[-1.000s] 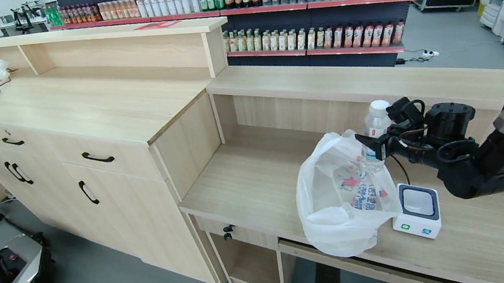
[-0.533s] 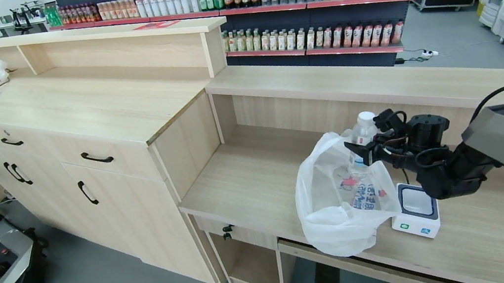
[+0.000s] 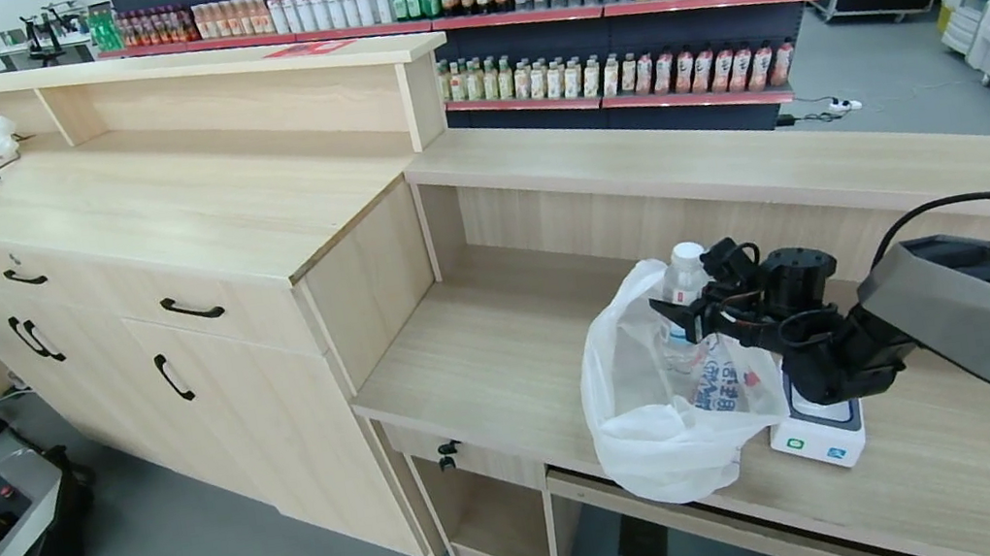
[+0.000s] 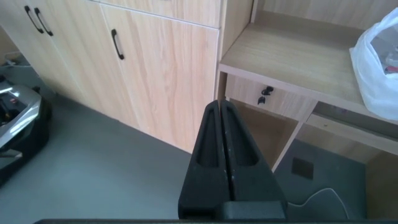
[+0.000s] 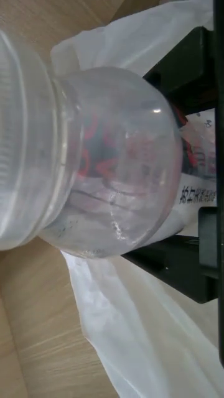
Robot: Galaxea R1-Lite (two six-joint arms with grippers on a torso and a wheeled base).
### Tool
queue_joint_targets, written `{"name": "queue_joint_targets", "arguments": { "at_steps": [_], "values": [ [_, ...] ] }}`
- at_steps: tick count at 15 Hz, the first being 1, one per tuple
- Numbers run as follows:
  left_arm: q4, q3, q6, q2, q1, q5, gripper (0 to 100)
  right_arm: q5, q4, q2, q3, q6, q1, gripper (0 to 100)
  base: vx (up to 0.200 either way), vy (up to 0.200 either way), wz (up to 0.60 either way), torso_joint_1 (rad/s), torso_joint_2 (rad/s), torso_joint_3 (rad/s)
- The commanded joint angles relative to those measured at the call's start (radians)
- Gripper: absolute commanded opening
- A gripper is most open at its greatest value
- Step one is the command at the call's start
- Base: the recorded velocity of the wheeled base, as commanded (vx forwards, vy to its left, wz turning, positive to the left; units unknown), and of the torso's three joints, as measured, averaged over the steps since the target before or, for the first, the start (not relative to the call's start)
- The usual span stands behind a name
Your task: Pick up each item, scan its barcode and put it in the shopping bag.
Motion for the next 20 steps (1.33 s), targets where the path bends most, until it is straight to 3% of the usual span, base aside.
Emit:
{"name": "queue_joint_targets", "arguments": {
  "at_steps": [1, 3, 14, 15, 20],
  "values": [
    [0.0, 0.0, 0.0, 0.0, 0.0, 0.0, 0, 0.012, 0.001, 0.04, -0.035, -0.001, 0.003, 0, 0.0, 0.0, 0.0, 0.0, 0.0, 0.0],
    [0.0, 0.0, 0.0, 0.0, 0.0, 0.0, 0, 0.05, 0.019, 0.045, -0.044, -0.001, 0.003, 0, 0.0, 0.0, 0.0, 0.0, 0.0, 0.0],
    [0.0, 0.0, 0.0, 0.0, 0.0, 0.0, 0, 0.052, 0.021, 0.095, -0.058, -0.031, -0.004, 0, 0.0, 0.0, 0.0, 0.0, 0.0, 0.0],
    [0.0, 0.0, 0.0, 0.0, 0.0, 0.0, 0, 0.052, 0.019, 0.1, -0.053, -0.044, -0.004, 100, 0.0, 0.0, 0.0, 0.0, 0.0, 0.0],
    [0.0, 0.0, 0.0, 0.0, 0.0, 0.0, 0, 0.055, 0.024, 0.057, -0.044, -0.059, -0.005, 100, 0.0, 0.0, 0.0, 0.0, 0.0, 0.0]
  ]
}}
